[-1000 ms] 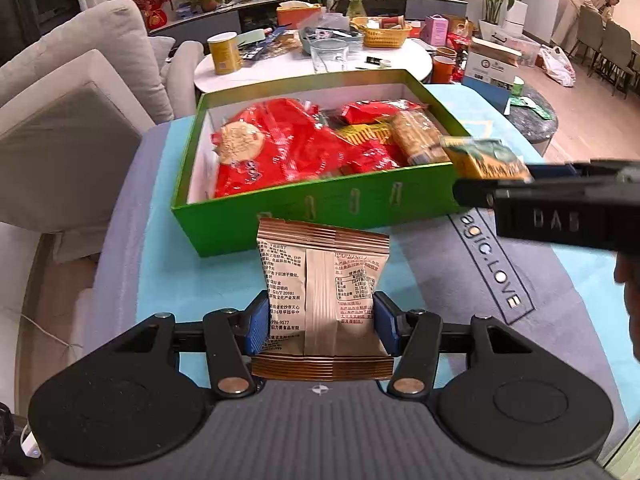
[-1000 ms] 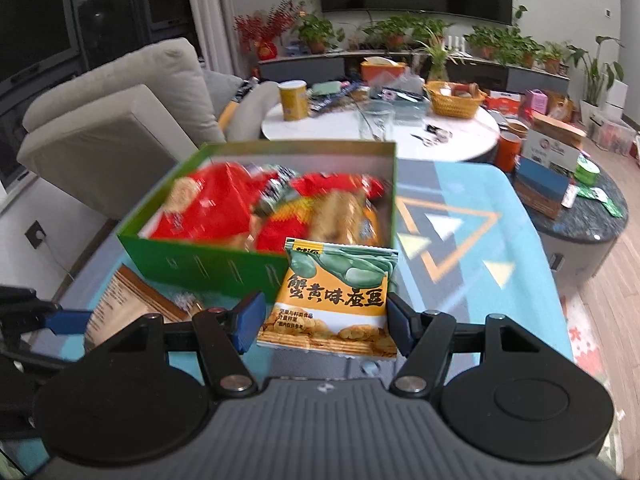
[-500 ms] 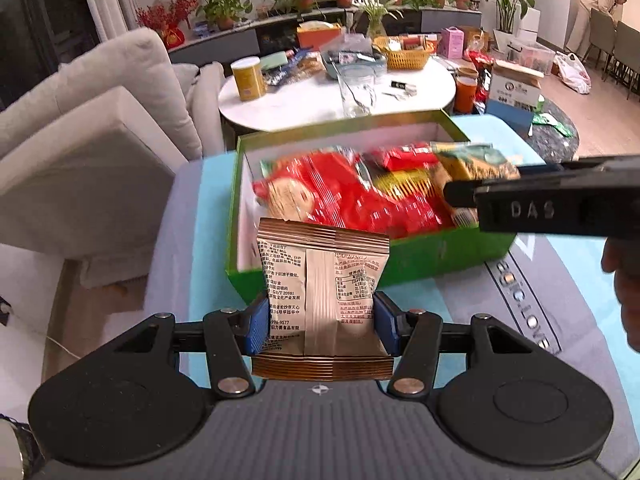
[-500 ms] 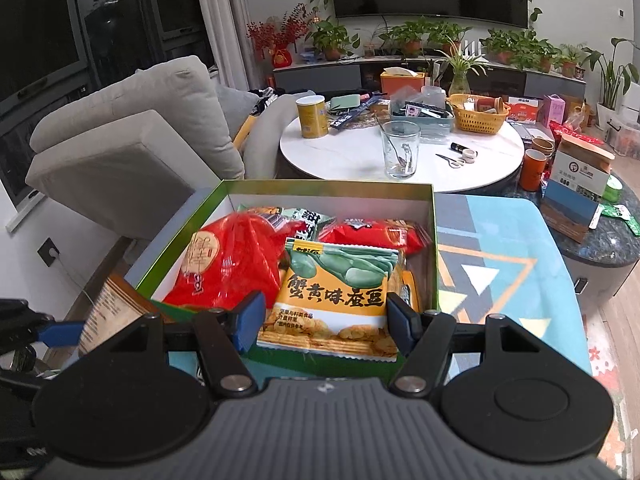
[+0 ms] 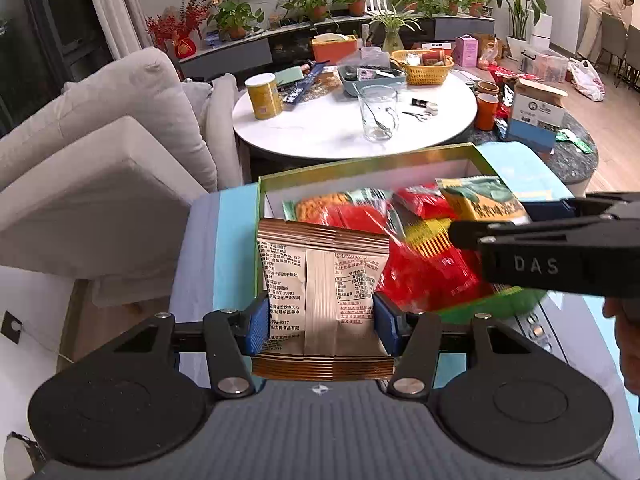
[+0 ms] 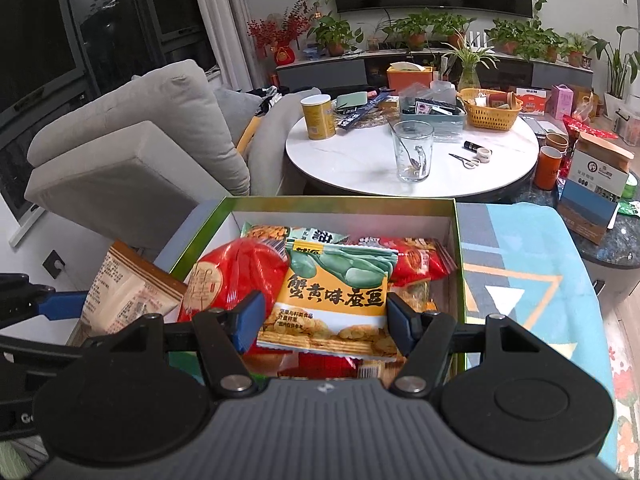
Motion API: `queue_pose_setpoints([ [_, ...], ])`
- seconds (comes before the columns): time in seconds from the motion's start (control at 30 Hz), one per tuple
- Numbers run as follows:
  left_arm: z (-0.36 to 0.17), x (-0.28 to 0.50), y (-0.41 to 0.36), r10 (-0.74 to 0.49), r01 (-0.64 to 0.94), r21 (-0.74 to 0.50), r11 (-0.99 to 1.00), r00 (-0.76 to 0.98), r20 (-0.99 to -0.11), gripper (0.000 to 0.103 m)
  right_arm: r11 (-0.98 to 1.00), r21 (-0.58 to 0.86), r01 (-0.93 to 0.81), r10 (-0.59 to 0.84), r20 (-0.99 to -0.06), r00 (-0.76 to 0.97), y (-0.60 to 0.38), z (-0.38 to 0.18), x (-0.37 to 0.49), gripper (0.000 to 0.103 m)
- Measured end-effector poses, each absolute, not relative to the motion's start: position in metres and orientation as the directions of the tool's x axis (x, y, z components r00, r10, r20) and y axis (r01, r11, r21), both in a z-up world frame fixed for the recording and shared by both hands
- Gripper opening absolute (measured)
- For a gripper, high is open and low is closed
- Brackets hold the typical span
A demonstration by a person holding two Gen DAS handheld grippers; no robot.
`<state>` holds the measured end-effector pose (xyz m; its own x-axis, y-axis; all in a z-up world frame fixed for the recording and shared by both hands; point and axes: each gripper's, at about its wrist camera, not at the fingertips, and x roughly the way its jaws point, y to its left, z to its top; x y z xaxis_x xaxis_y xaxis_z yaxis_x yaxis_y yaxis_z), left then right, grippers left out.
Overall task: Organize snacks
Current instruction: 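Carry both held bags over the green box with both grippers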
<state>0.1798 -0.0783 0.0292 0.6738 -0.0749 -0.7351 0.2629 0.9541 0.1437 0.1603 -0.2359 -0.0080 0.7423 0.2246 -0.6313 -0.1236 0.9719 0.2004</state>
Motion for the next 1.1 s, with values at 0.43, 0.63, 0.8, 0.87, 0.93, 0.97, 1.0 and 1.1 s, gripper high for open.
queue_pose_setpoints([
  [0.43,0.029,0.256,-0.076,-0.115,0.244,0.063,0.968,0.651,-0.750,0.050,0.961,0.262,-0.083,0.240,-0.654,0.718,-0.238,-0.013,0.205,0.068],
  [0.63,0.016,0.292,-0.079,-0.107,0.236,0.059,0.970,0.631,-0.769,0.050,0.959,0.278,-0.050,0.230,-0.666,0.709,-0.240,-0.021,0.225,0.068],
  [0.8,0.003,0.314,-0.079,-0.115,0.228,0.033,0.973,0.604,-0.789,0.050,0.957,0.291,-0.022,0.221,-0.674,0.705,-0.241,-0.028,0.239,0.068],
  [0.87,-0.002,0.321,-0.080,-0.116,0.227,0.027,0.974,0.593,-0.797,0.050,0.957,0.290,-0.021,0.220,-0.676,0.703,-0.240,-0.029,0.244,0.068],
  [0.93,-0.007,0.325,-0.080,-0.115,0.222,0.022,0.975,0.588,-0.801,0.050,0.956,0.293,-0.018,0.221,-0.678,0.702,-0.240,-0.031,0.249,0.068],
  [0.97,-0.009,0.327,-0.080,-0.115,0.219,0.021,0.976,0.591,-0.799,0.051,0.955,0.296,-0.018,0.223,-0.678,0.701,-0.240,-0.032,0.250,0.068],
  [1.0,-0.010,0.329,-0.080,-0.117,0.218,0.018,0.976,0.591,-0.798,0.051,0.954,0.299,-0.018,0.225,-0.677,0.701,-0.239,-0.032,0.251,0.068],
  [1.1,-0.011,0.332,-0.080,-0.125,0.217,0.007,0.976,0.586,-0.801,0.051,0.953,0.301,-0.024,0.230,-0.672,0.704,-0.237,-0.032,0.251,0.068],
])
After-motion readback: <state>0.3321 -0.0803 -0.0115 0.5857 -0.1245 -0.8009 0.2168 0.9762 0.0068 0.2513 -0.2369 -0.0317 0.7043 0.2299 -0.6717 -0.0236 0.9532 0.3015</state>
